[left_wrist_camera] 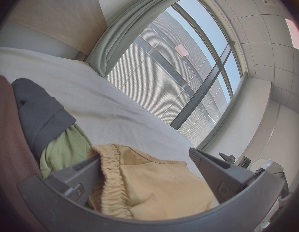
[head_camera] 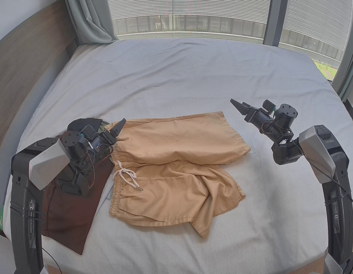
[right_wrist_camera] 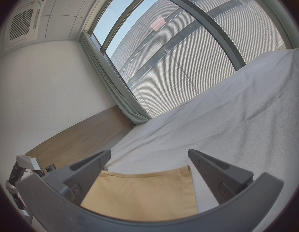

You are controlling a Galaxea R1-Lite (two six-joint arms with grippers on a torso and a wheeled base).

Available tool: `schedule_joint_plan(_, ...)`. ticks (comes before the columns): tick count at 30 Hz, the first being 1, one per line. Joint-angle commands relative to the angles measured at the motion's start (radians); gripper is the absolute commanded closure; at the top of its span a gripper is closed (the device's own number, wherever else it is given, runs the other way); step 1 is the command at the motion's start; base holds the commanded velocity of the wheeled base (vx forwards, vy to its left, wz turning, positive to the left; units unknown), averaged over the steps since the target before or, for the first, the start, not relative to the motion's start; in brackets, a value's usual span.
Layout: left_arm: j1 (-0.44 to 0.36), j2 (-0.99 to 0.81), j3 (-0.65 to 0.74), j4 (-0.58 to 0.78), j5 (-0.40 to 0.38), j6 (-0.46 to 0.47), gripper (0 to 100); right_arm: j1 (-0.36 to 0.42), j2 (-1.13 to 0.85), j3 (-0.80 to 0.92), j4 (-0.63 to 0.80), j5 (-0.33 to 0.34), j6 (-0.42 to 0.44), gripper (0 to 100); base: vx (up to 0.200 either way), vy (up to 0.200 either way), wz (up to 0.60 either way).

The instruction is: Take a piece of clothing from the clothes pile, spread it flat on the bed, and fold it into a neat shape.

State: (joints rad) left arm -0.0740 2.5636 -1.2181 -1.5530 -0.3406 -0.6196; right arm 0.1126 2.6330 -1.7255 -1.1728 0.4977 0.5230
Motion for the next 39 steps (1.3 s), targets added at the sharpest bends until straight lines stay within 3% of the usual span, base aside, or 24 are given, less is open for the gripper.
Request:
schedule_joint_plan(1,-0.01,-0.028,0.065,-0.001,-0.001,-0.006,0,0.001,-0.09,0.169,-0.022,0.001,-0.029,0,0.0,0.0,0.0)
schedule_joint_plan(7,0.0,-0.135,0.23,-0.001,-0.009,0.011,0,0.009,-0.225,0.435,-0.119,0.001,-0.032,0,0.0,0.0,0.0)
schedule_joint_plan(11,0.028,-0.234,0.394,-0.001,-0.081,0.182,0,0.024,-0.324,0.639,-0.154,-0.001,-0.064,0,0.0,0.0,0.0)
schedule_joint_plan(13,0.033,-0.253,0.428,-0.001,-0.1,0.199,0,0.026,-0.341,0.67,-0.159,0.001,-0.074,0,0.0,0.0,0.0)
schedule_joint_plan(14,0.036,-0.315,0.525,-0.001,-0.138,0.219,0,0.035,-0.383,0.75,-0.183,0.001,-0.081,0,0.0,0.0,0.0)
schedule_joint_plan(22,0.062,-0.551,0.761,0.001,-0.236,0.176,0,0.072,-0.515,0.975,-0.206,0.001,-0.083,0,0.0,0.0,0.0)
schedule_joint_plan(27,0.076,-0.622,0.896,0.001,-0.353,0.187,0,0.091,-0.611,1.155,-0.211,-0.001,-0.083,0,0.0,0.0,0.0)
schedule_joint_plan(32,0.111,-0.631,0.962,0.001,-0.454,0.253,0,0.113,-0.604,1.204,-0.223,-0.001,-0.095,0,0.0,0.0,0.0)
schedule_joint_plan(39,0.119,-0.619,0.98,0.001,-0.479,0.348,0,0.121,-0.596,1.213,-0.225,-0.002,-0.097,0,0.0,0.0,0.0)
